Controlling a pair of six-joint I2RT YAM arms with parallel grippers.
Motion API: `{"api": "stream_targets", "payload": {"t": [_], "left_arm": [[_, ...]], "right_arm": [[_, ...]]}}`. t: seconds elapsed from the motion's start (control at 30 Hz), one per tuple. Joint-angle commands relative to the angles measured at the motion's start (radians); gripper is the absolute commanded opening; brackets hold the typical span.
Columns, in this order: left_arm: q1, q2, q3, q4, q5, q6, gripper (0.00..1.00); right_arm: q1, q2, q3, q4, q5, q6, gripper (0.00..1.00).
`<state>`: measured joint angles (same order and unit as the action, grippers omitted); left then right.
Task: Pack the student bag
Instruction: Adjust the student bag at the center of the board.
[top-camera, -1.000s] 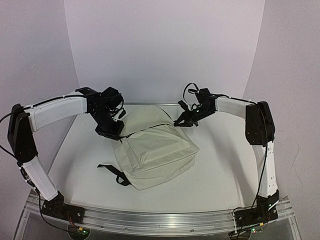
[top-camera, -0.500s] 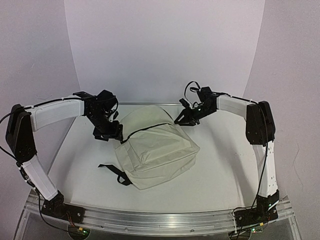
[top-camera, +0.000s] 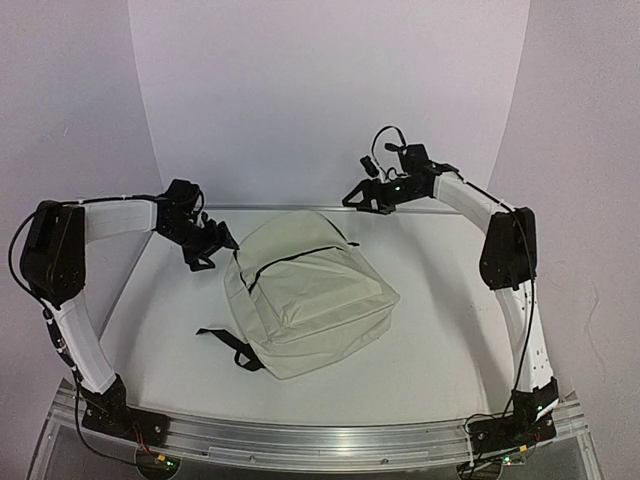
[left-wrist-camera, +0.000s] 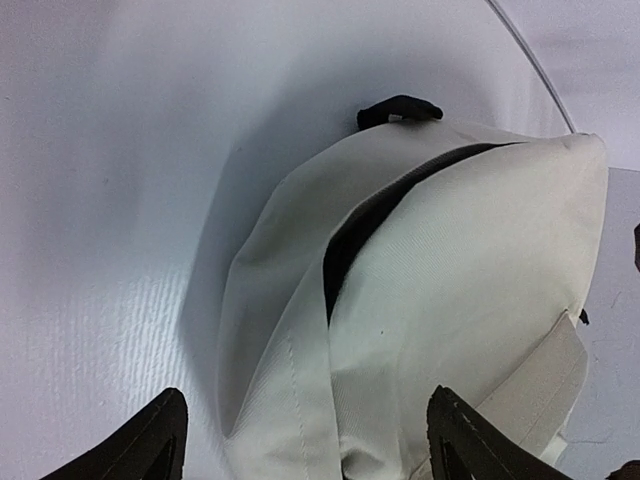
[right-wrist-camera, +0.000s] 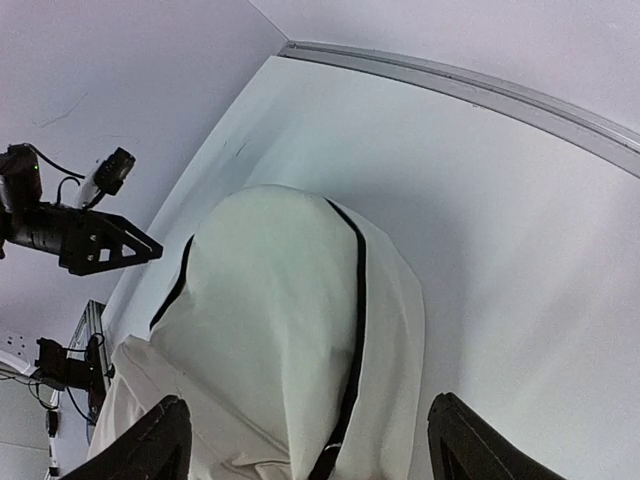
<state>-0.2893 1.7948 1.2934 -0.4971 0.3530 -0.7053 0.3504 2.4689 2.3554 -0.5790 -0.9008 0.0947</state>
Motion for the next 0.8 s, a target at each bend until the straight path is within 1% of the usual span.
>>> {"api": "stream_targets", "payload": {"t": [0.0,0.07,0.13,0.17,0.2,0.27,0.3,0.33,0.43,0.5,0.53,0.57,0.63,0.7,0.77], "left_arm": [[-0.007,0.071,0.003,0.163,0.116,-0.049,0.78],[-0.008,0.112,0.024,0.190,0.157,-0.044,0.70],[-0.019,0.154,0.065,0.156,0.173,-0.016,0.60],[-0.032,0.170,0.086,0.131,0.170,0.006,0.52],[-0.047,0.176,0.106,0.104,0.161,0.033,0.40],[-0.083,0.166,0.108,0.054,0.135,0.040,0.24],[-0.102,0.146,0.092,0.045,0.119,0.033,0.17],[-0.121,0.112,0.059,0.048,0.095,0.015,0.13],[-0.177,-0.007,-0.111,0.074,0.023,-0.094,0.04],[-0.213,-0.060,-0.195,0.100,0.014,-0.141,0.04],[-0.226,-0.079,-0.222,0.100,0.011,-0.155,0.05],[-0.233,-0.095,-0.244,0.099,0.016,-0.167,0.08],[-0.235,-0.128,-0.251,0.080,0.043,-0.155,0.29],[-0.235,-0.140,-0.195,0.029,0.044,-0.096,0.48],[-0.233,-0.124,-0.095,-0.043,0.004,-0.025,0.61]], "right_arm": [[0.016,0.066,-0.009,-0.020,-0.045,0.043,0.79],[0.017,0.024,-0.082,-0.025,-0.038,0.025,0.81],[0.005,-0.052,-0.180,-0.036,-0.014,-0.020,0.86],[-0.005,-0.093,-0.236,-0.042,-0.002,-0.041,0.89],[-0.020,-0.134,-0.282,-0.049,0.011,-0.060,0.92],[-0.089,-0.196,-0.336,-0.085,0.024,-0.080,0.94],[-0.126,-0.217,-0.343,-0.116,0.024,-0.098,0.95],[-0.162,-0.229,-0.330,-0.180,0.025,-0.139,0.95],[-0.263,-0.257,-0.287,-0.433,0.052,-0.285,0.95],[-0.293,-0.304,-0.329,-0.562,0.091,-0.393,0.94],[-0.295,-0.331,-0.366,-0.611,0.112,-0.444,0.93],[-0.296,-0.356,-0.408,-0.654,0.121,-0.482,0.92],[-0.296,-0.398,-0.487,-0.741,0.116,-0.558,0.92],[-0.296,-0.414,-0.541,-0.789,0.104,-0.601,0.91],[-0.296,-0.415,-0.582,-0.807,0.082,-0.600,0.90]]}}
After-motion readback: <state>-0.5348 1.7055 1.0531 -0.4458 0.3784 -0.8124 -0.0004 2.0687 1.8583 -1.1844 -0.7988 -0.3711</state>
